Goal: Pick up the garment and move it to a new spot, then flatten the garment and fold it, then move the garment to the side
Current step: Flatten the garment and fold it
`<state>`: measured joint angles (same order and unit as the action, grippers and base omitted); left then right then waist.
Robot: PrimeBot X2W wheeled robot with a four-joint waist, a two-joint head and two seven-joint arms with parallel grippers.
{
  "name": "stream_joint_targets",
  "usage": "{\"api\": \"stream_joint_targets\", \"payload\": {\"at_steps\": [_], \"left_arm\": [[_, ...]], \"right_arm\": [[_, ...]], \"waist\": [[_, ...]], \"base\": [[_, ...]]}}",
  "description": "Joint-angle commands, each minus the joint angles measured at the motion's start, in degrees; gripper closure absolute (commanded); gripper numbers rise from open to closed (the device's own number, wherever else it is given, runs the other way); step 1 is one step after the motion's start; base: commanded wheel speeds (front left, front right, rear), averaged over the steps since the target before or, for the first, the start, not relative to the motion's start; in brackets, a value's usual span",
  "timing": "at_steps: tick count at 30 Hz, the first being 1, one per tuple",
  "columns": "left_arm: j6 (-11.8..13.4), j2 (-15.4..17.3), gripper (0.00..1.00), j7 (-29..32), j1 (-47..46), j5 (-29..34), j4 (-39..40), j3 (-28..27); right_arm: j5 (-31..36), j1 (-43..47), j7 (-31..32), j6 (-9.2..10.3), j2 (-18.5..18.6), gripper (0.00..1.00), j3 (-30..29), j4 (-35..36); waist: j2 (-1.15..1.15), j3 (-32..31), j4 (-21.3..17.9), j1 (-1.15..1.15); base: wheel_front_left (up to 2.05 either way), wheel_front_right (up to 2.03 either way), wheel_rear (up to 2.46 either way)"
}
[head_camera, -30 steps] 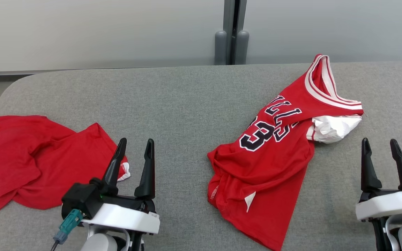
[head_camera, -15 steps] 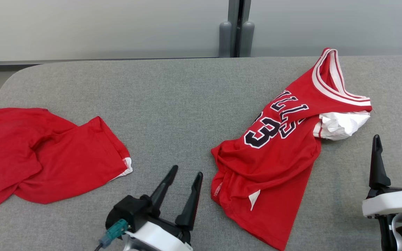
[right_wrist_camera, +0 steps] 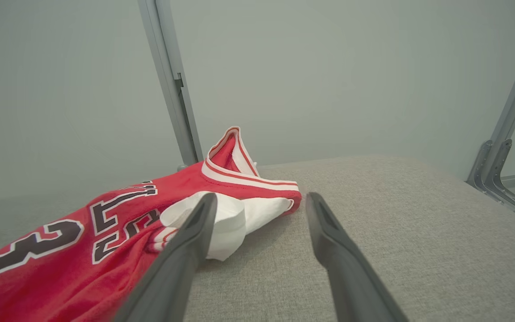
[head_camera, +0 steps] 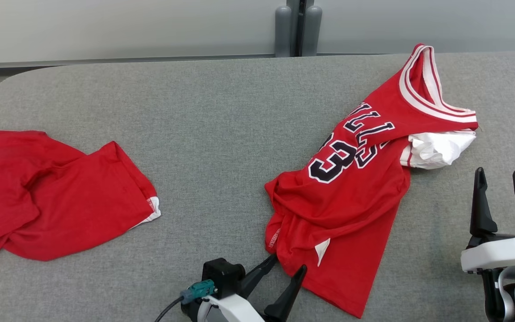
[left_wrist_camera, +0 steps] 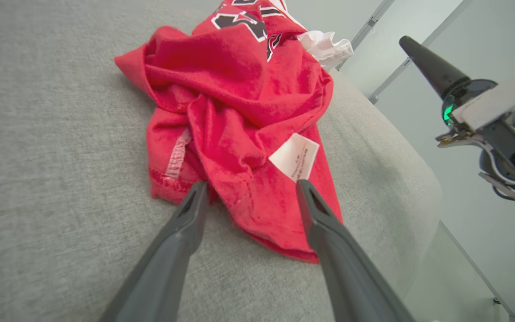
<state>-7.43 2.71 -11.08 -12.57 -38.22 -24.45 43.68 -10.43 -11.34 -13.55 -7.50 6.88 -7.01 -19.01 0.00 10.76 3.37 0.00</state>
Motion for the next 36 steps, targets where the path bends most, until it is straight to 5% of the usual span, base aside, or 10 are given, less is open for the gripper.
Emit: {"api": "stream_joint_targets", "payload": {"at_steps": [1,6,8,20,28,36], "left_arm": [[0.00,0.32,0.00,0.35,-1.51,-1.01,-1.28,0.39],[-0.01,0.30,0.01,0.18,-4.02,-2.37,-5.05,1.31],[-0.02,0.29,1.00,-0.42,-4.80,-3.02,-5.57,1.89],[0.16,3.77,1.00,-3.95,-8.99,-2.97,-2.46,-2.14],[2.10,9.96,1.00,-4.08,-16.95,6.78,9.48,-12.72],[2.38,12.54,1.00,-4.06,-9.03,13.41,11.81,-11.48]], "right_arm": [[0.46,-0.74,-0.29,0.02,0.07,0.00,-0.05,-0.07],[0.62,-1.37,-0.67,0.02,0.04,0.00,-0.01,-0.43],[0.63,-1.58,-0.65,0.02,0.02,0.00,-0.12,-0.50],[1.26,-1.79,-1.12,0.02,-0.37,0.00,-0.65,-2.23],[1.92,-2.21,-1.26,0.02,-1.35,0.00,0.24,-4.82],[1.61,-1.37,-1.49,0.02,-2.23,0.00,1.72,-6.86]], "waist": [[0.00,0.47,-0.49,0.00],[0.00,1.15,-1.42,0.00],[0.00,1.29,-1.70,0.00],[0.00,0.06,-1.23,0.00],[0.00,-2.23,-0.50,0.00],[0.00,-2.68,-0.61,0.00]], "base": [[0.00,0.00,0.00],[0.00,0.00,0.00],[0.00,0.00,0.00],[0.00,0.00,0.00],[0.00,0.00,0.00],[0.00,0.00,0.00]]}}
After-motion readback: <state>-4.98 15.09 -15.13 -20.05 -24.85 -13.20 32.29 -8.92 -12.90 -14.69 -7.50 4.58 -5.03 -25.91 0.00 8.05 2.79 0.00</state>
